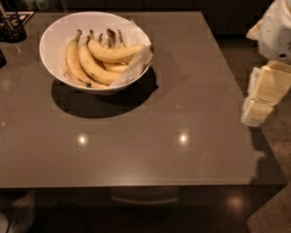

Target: Pick banana from white bowl

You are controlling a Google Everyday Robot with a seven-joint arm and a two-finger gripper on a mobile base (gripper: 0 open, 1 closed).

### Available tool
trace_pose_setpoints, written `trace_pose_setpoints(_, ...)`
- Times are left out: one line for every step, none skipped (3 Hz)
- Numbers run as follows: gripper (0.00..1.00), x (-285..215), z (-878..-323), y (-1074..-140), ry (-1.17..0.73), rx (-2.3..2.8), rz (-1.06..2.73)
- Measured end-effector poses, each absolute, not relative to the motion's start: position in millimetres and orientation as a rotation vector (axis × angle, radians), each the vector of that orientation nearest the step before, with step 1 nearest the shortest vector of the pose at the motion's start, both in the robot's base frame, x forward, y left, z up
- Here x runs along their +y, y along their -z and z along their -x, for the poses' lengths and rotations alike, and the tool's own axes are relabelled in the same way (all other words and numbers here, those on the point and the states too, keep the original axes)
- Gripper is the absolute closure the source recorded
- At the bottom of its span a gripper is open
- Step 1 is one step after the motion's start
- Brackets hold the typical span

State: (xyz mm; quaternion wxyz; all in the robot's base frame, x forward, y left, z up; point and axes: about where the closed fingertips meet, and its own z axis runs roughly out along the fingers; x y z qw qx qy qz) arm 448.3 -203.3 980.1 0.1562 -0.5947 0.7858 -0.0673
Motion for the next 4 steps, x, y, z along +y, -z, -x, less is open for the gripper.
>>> trace_pose_setpoints(0.00,-181.7,-469.6,-984.3,0.270,2.286,1.710)
trace_pose_setpoints(0.00,-156.7,-488.8,-987.6,0.323,2.290,1.765)
trace_pose_setpoints(0.00,-152.9,-491.7,-990.3,0.332,2.271,1.762)
trace_pose_setpoints(0.00,-135.1,-509.8,-990.2,0.317,2.263,1.714)
